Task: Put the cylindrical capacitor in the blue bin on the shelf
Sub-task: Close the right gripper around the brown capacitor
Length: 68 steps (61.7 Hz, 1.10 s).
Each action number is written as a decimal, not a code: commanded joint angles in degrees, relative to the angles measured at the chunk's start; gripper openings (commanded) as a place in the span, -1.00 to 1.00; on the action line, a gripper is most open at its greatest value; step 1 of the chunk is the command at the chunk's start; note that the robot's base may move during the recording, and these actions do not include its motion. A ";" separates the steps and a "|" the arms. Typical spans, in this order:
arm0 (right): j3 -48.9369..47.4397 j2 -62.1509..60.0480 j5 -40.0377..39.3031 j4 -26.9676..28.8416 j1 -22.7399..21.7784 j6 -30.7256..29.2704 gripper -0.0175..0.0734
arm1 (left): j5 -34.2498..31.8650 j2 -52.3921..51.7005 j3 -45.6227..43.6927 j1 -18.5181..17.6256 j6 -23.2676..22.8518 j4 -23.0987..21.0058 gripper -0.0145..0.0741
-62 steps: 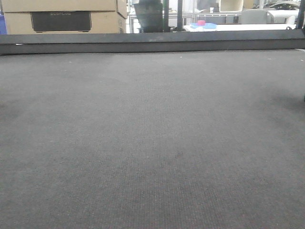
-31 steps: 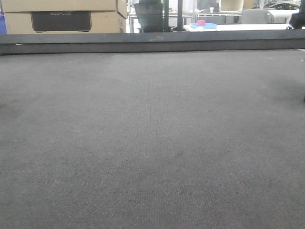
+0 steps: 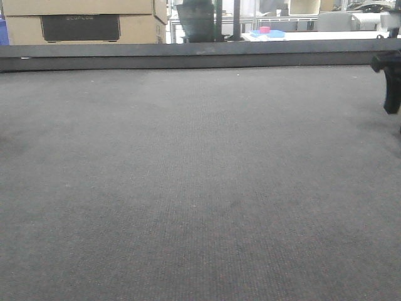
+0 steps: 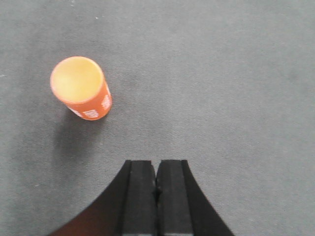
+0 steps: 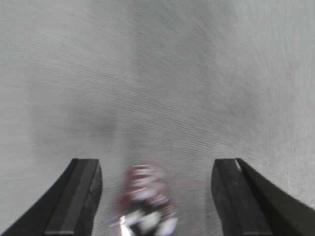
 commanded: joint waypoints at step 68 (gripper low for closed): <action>-0.71 2.92 3.87 1.53 0.46 -0.05 0.17 | -0.74 -0.03 -0.38 0.02 -0.43 -1.35 -0.92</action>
